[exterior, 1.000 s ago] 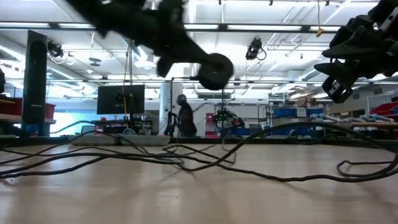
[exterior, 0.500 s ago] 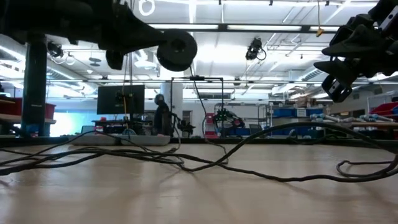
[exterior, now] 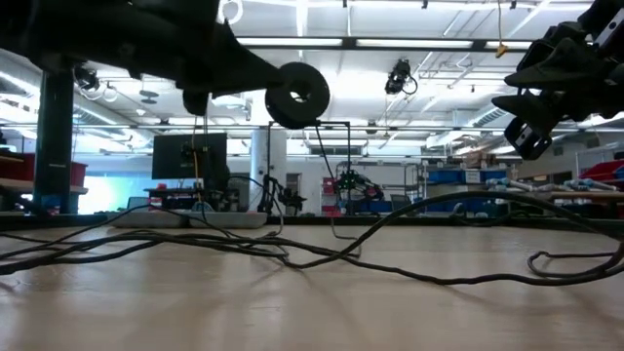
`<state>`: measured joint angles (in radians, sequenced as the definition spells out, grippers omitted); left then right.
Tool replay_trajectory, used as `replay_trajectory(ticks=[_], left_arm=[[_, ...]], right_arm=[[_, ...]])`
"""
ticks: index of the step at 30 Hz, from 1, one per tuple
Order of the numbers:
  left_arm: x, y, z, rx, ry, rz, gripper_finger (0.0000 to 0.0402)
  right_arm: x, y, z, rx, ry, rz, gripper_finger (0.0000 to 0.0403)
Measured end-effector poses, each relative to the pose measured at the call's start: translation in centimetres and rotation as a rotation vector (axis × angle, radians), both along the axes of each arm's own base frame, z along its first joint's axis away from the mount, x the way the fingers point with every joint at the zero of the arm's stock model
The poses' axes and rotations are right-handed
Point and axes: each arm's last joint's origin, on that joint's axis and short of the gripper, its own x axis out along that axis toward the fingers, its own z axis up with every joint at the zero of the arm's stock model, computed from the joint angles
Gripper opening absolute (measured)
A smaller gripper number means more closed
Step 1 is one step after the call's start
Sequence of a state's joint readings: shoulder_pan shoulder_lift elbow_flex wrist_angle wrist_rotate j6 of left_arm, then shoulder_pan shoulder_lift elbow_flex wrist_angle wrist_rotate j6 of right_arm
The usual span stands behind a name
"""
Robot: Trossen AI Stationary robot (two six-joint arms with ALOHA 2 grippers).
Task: Coil cords
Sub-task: Coil the black wire onto the spool
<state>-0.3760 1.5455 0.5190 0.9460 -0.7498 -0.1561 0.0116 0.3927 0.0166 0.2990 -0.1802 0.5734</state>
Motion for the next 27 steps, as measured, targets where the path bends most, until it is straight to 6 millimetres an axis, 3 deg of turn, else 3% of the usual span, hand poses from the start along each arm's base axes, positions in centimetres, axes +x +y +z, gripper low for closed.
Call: replay_trajectory(ticks=[12, 22, 27], left_arm=[[0.5, 1.6, -0.1, -0.028, -0.005, 0.042, 0.0], [0.5, 1.5, -0.1, -0.034, -0.003, -0.007, 0.0], [0.6, 1.5, -0.1, -0.034, -0.003, -0.02, 0.0]], right_arm=[[0.0, 0.0, 0.0, 0.0, 0.0, 0.0, 0.0118], [0.0, 0.0, 0.0, -0.001, -0.005, -0.007, 0.0118], [0.1, -0.3, 0.5, 0.0, -0.047, -0.094, 0.0118]])
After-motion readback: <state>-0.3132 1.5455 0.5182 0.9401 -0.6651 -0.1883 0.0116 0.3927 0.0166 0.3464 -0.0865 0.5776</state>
